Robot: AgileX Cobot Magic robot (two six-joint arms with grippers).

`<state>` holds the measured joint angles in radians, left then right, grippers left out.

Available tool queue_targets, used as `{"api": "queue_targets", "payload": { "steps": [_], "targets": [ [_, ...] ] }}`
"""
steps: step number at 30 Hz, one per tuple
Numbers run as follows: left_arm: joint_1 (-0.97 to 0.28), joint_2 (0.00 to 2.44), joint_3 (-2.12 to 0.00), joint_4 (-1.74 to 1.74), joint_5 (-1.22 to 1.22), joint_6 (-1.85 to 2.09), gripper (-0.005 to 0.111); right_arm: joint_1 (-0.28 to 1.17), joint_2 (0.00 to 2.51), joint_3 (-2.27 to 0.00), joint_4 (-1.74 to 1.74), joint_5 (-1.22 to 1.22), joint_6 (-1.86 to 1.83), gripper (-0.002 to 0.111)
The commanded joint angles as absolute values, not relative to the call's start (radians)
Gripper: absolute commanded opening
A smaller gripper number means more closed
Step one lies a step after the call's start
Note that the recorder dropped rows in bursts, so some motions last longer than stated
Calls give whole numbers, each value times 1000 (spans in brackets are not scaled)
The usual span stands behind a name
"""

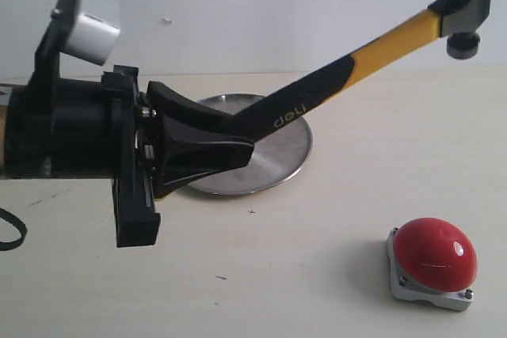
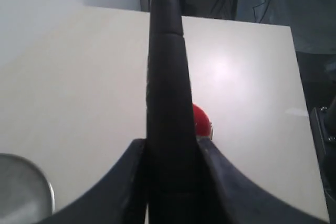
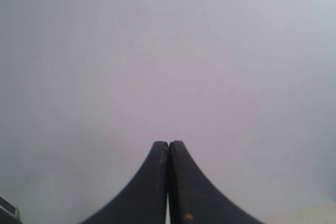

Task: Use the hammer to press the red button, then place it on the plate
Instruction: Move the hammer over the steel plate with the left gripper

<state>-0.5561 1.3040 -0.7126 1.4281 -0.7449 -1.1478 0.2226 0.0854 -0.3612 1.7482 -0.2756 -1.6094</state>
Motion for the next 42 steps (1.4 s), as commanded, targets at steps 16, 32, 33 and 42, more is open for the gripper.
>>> {"api": "queue_targets", "payload": {
  "steps": [16,32,33,42],
  "targets": [
    [-558,1206,-676,1161,-475,-1208,0,218,83,-359,1744,-267,-1609,0],
    [-558,1265,-627,823,-390,-1071,0,220,81,-359,1744,-267,-1609,0],
    [-558,1290,-632,812,-390,-1062,0,220,81,-359,1744,-267,-1609,0],
    [-558,1522,-766,642,-407,-1027,0,220,81,-359,1744,-265,-1609,0]
  ]
}}
